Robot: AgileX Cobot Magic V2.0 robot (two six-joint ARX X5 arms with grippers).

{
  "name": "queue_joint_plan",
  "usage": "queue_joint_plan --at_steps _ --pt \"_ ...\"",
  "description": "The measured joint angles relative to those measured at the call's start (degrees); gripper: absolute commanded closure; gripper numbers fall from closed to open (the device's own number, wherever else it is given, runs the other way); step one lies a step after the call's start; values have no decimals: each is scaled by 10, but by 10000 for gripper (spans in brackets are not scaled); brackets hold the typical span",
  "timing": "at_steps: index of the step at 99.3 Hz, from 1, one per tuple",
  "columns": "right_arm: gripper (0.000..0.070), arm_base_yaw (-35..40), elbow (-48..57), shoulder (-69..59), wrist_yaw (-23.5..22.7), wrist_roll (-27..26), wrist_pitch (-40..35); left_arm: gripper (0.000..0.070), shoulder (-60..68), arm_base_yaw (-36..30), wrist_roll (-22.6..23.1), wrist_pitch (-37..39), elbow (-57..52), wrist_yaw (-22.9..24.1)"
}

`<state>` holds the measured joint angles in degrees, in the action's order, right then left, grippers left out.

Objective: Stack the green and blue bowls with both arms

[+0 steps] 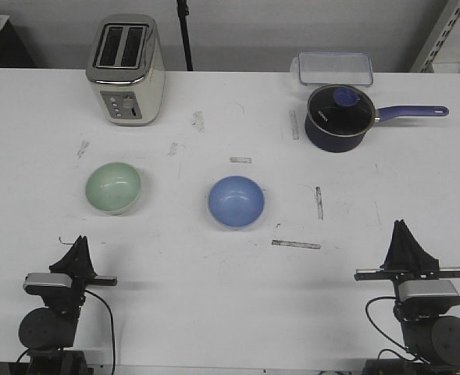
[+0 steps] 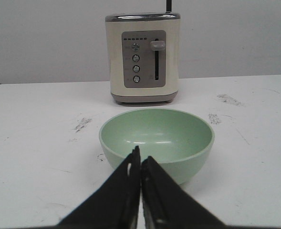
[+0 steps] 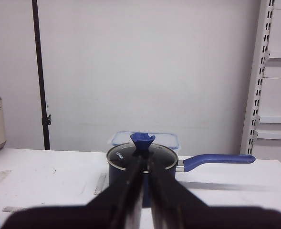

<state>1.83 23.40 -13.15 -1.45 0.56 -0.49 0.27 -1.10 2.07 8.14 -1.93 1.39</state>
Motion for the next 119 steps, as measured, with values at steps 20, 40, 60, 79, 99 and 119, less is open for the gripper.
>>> queue_joint_plan --at_steps 20,40,60,79,99,119 --pt "690 0 0 0 0 0 0 698 0 0 0 0 0 0" --pt "690 0 0 0 0 0 0 699 0 0 0 0 0 0" --pt "690 0 0 0 0 0 0 698 0 0 0 0 0 0" --pt "690 0 0 0 0 0 0 698 0 0 0 0 0 0" --pt "690 0 0 0 0 0 0 699 0 0 -3 18 0 0" --pt "690 0 0 0 0 0 0 699 1 0 -23 21 -2 4"
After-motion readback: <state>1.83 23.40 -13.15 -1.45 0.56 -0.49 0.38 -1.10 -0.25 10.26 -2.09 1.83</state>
